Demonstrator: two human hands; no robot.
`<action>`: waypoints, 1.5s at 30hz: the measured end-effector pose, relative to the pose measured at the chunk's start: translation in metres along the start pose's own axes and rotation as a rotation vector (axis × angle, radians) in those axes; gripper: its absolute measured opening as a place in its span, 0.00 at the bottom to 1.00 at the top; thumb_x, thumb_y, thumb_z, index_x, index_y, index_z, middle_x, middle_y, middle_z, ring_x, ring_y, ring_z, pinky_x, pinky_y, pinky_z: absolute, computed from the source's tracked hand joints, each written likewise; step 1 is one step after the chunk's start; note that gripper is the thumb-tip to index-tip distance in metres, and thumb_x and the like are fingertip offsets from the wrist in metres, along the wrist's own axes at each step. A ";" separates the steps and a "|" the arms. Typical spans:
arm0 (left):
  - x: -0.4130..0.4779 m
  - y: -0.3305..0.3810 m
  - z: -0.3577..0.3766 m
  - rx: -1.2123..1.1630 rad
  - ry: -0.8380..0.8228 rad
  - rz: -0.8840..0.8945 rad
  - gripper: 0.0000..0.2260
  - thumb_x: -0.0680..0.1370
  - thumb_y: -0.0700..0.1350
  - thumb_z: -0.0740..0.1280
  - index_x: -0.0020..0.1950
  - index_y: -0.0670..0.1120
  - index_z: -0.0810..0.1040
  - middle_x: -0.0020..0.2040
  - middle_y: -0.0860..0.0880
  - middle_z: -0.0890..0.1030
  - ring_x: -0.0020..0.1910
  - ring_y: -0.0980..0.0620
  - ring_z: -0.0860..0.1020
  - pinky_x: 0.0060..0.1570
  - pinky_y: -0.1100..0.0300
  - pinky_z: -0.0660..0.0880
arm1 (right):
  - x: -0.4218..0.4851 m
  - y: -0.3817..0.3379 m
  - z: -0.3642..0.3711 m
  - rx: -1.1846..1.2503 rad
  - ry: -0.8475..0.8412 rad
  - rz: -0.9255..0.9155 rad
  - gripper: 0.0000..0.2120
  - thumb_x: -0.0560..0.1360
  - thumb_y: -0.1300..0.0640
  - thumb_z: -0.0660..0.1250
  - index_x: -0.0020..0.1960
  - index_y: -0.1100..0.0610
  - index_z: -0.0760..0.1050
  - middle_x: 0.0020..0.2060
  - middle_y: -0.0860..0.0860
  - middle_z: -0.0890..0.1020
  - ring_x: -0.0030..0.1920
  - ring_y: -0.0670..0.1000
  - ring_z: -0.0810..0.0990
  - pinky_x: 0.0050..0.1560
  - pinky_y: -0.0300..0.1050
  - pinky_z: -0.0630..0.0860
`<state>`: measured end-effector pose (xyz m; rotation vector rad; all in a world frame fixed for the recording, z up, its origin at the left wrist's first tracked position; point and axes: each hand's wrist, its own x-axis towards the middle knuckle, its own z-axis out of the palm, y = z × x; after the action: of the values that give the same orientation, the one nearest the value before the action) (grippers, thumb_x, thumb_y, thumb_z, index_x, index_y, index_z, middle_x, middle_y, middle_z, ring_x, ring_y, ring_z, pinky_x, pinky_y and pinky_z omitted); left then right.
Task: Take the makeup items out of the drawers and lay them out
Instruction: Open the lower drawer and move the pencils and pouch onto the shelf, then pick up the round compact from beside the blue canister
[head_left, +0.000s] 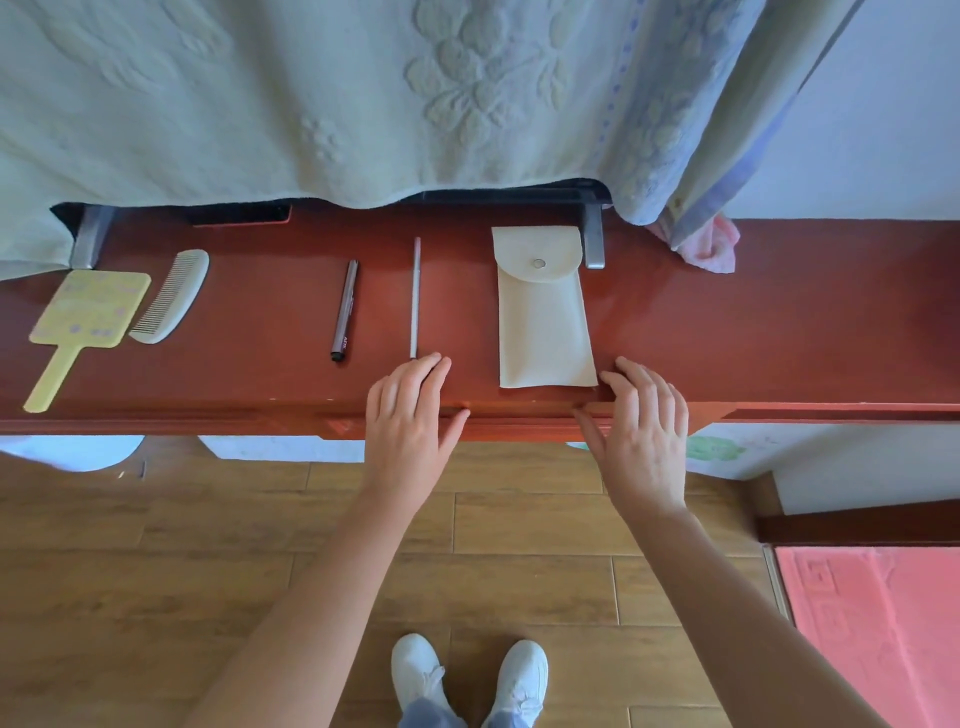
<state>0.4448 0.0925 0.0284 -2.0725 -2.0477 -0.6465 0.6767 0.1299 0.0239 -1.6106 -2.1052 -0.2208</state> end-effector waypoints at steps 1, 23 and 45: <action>0.000 0.002 -0.005 -0.010 -0.037 -0.003 0.22 0.76 0.52 0.64 0.65 0.39 0.74 0.62 0.43 0.76 0.61 0.46 0.72 0.62 0.50 0.69 | 0.000 -0.002 -0.005 0.005 -0.041 -0.005 0.19 0.75 0.49 0.63 0.59 0.62 0.71 0.61 0.58 0.76 0.62 0.60 0.74 0.64 0.57 0.68; 0.073 0.233 -0.147 -0.178 -0.386 0.617 0.34 0.78 0.58 0.55 0.77 0.39 0.51 0.77 0.41 0.53 0.77 0.45 0.51 0.74 0.52 0.48 | -0.037 0.063 -0.262 -0.074 -0.128 0.597 0.35 0.77 0.42 0.59 0.74 0.62 0.54 0.74 0.57 0.60 0.75 0.55 0.54 0.74 0.48 0.50; 0.113 0.403 -0.147 -0.248 -0.370 0.689 0.34 0.77 0.55 0.61 0.76 0.39 0.53 0.76 0.40 0.56 0.76 0.44 0.53 0.74 0.50 0.51 | -0.055 0.208 -0.358 -0.081 -0.126 0.658 0.36 0.76 0.41 0.58 0.76 0.60 0.52 0.75 0.55 0.57 0.76 0.54 0.51 0.74 0.47 0.49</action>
<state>0.8084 0.1157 0.2815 -2.9856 -1.2542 -0.4246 0.9812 -0.0009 0.2790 -2.3103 -1.5450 0.0186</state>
